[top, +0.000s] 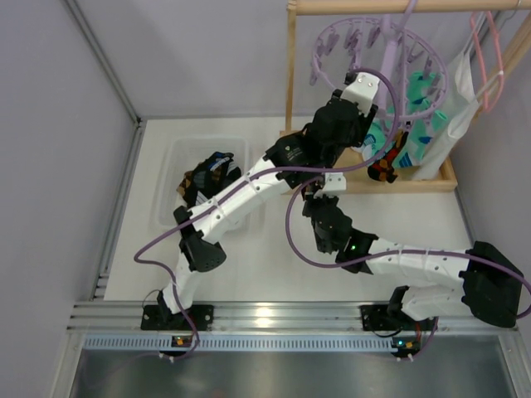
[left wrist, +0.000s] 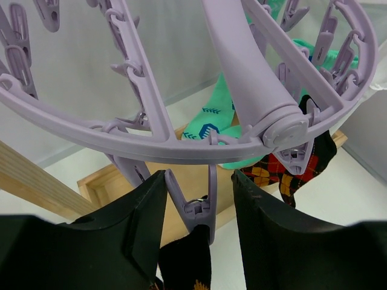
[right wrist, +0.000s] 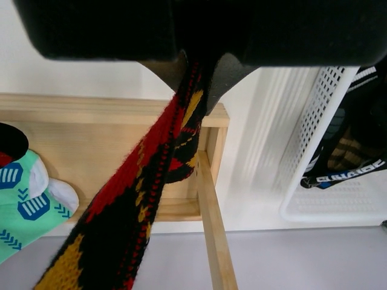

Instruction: Remove the socks clipped to the hanger

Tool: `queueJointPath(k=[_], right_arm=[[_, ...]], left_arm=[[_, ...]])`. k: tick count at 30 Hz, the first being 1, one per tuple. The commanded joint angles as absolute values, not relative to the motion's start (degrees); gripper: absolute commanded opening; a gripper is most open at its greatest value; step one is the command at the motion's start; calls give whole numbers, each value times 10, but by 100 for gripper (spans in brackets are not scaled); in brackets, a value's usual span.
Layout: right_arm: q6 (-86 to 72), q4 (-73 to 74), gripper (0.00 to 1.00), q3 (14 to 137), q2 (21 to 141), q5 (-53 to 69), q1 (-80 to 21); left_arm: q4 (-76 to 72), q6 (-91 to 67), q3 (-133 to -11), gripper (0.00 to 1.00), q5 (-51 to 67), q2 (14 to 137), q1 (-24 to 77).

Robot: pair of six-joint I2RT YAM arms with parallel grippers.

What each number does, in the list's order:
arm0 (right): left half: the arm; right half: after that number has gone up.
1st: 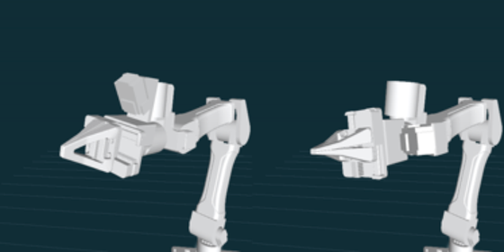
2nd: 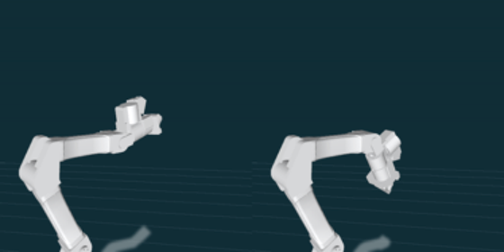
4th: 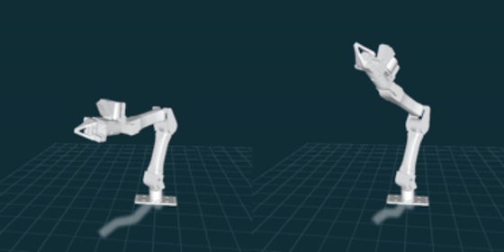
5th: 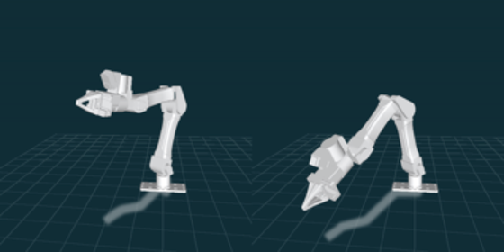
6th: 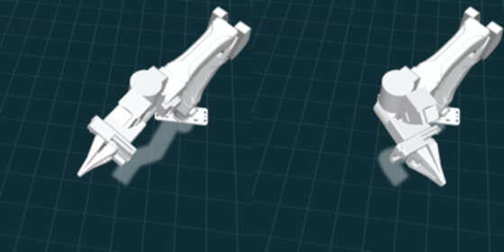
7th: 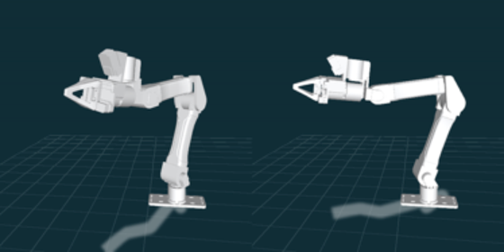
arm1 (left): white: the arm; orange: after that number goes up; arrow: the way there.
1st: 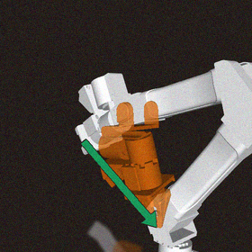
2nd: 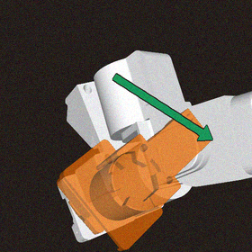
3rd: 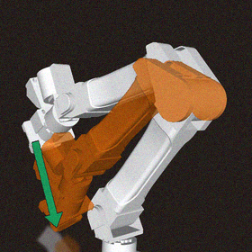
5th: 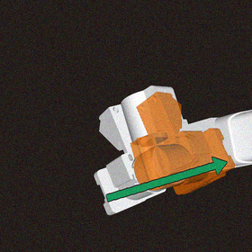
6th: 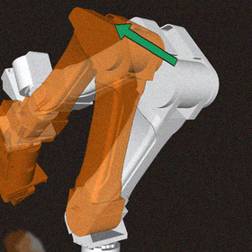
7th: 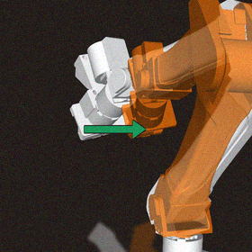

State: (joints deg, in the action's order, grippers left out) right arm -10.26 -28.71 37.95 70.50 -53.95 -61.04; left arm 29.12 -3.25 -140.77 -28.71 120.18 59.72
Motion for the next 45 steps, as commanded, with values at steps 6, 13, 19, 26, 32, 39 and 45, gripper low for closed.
queueJointPath(k=[6,13,19,26,32,39,45], right_arm=[[-90,-290,0,402,702,-530,-632],[-91,-292,0,391,697,-530,-635],[-120,-293,0,325,679,-526,-644],[-113,-304,0,243,592,-435,-646],[-109,-257,0,203,497,-365,-639],[-98,-200,0,237,463,-173,-558],[-80,-175,0,377,581,53,-477]], left_arm=[[252,-36,-1410,38,-273,1214,587],[251,-36,-1413,18,-272,1211,585],[250,-30,-1412,15,-282,1207,584],[252,-38,-1373,57,-294,1166,584],[255,-43,-1282,94,-384,1073,584],[263,-94,-1035,98,-544,872,581],[429,-225,-934,98,-544,724,475]])
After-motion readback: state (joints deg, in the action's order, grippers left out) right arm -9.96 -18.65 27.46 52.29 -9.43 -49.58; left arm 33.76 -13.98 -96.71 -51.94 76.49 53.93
